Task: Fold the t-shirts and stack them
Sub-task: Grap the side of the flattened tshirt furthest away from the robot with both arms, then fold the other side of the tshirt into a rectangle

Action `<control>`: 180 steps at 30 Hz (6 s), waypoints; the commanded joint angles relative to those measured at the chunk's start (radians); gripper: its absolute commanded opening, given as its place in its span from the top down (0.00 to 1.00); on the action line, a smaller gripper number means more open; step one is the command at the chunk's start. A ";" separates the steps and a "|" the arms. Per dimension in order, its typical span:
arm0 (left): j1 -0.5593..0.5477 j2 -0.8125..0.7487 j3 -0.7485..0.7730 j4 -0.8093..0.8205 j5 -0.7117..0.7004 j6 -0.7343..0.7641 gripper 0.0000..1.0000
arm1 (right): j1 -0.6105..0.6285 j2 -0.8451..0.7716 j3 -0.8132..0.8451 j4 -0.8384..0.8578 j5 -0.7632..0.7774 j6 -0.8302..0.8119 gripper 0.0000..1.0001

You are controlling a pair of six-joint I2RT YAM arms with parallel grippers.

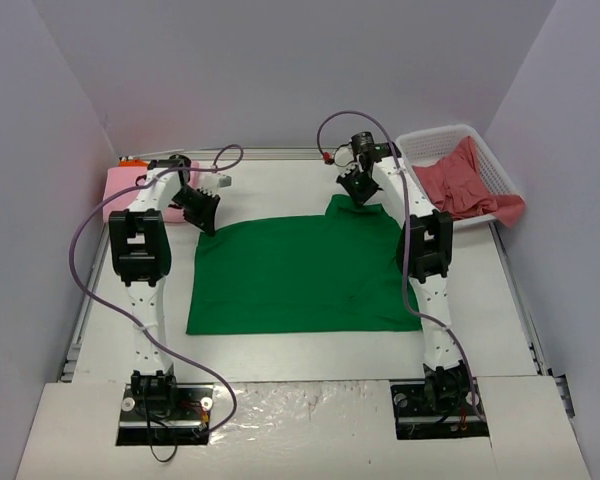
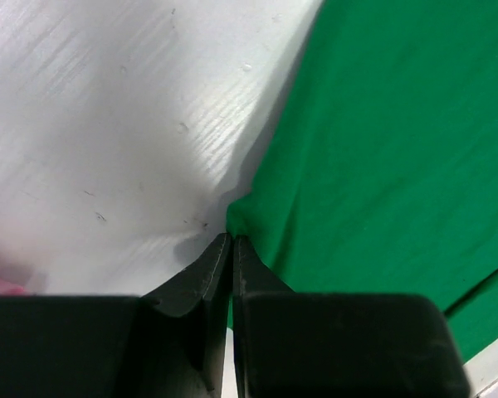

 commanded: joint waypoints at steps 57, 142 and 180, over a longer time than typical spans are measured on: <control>-0.047 -0.724 -0.760 0.132 -0.009 0.354 0.97 | 0.029 -0.701 -0.802 -0.097 -0.027 0.019 1.00; 0.080 -0.868 -0.805 0.091 0.215 0.232 0.62 | 0.196 -0.663 -1.003 -0.100 -0.181 -0.066 1.00; 0.074 -0.500 -0.722 0.094 0.170 0.371 0.55 | 0.061 -0.690 -0.995 -0.105 -0.293 -0.086 0.61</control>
